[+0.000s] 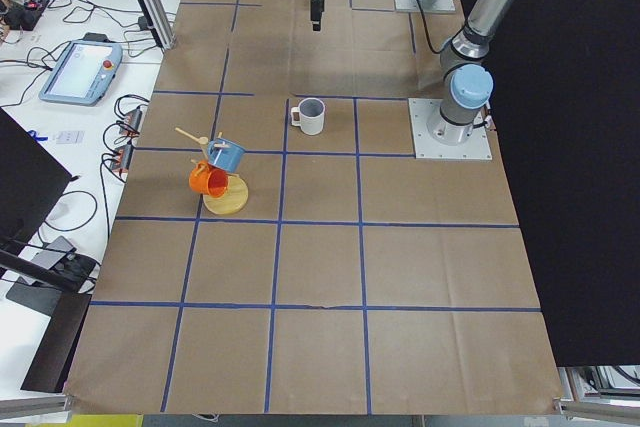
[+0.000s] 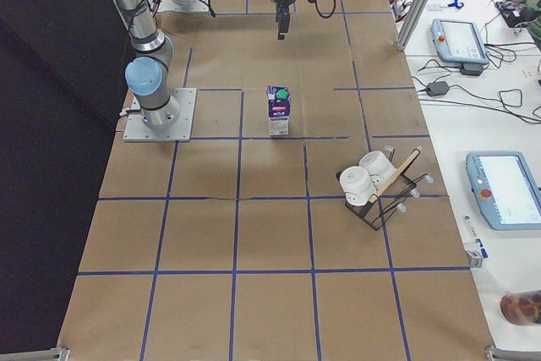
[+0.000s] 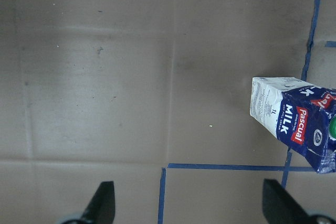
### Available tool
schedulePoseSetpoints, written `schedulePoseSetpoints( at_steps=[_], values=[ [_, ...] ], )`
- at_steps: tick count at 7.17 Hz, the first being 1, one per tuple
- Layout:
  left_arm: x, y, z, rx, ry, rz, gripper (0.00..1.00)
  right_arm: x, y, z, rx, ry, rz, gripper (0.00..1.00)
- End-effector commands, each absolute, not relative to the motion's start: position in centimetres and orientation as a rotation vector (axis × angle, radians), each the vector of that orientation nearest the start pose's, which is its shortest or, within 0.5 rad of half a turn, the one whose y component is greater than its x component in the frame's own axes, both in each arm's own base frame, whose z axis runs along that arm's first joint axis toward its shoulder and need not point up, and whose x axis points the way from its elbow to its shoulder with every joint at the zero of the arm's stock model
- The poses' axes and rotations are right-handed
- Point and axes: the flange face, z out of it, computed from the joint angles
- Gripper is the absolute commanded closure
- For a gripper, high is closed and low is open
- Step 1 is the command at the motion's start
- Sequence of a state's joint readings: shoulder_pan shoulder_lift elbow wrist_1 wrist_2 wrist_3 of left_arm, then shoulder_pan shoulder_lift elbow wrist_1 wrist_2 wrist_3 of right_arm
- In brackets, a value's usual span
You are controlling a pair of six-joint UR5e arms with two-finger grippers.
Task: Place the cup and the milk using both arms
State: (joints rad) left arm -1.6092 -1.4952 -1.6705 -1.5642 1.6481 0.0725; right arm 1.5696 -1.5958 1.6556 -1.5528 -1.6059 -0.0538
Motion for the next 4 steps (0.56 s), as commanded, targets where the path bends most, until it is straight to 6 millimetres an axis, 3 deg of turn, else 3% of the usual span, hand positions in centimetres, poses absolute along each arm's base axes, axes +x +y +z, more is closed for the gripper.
schedulePoseSetpoints(
  at_steps=[1, 4],
  values=[
    [-14.28, -44.84, 47.99, 0.168, 3.059, 0.021, 0.0, 13.18, -47.26, 45.79, -0.086, 3.152, 0.117, 0.0],
    [-14.09, -44.58, 47.23, 0.189, 3.053, 0.036, 0.0, 13.1, -47.37, 45.7, -0.083, 3.152, 0.112, 0.0]
  ],
)
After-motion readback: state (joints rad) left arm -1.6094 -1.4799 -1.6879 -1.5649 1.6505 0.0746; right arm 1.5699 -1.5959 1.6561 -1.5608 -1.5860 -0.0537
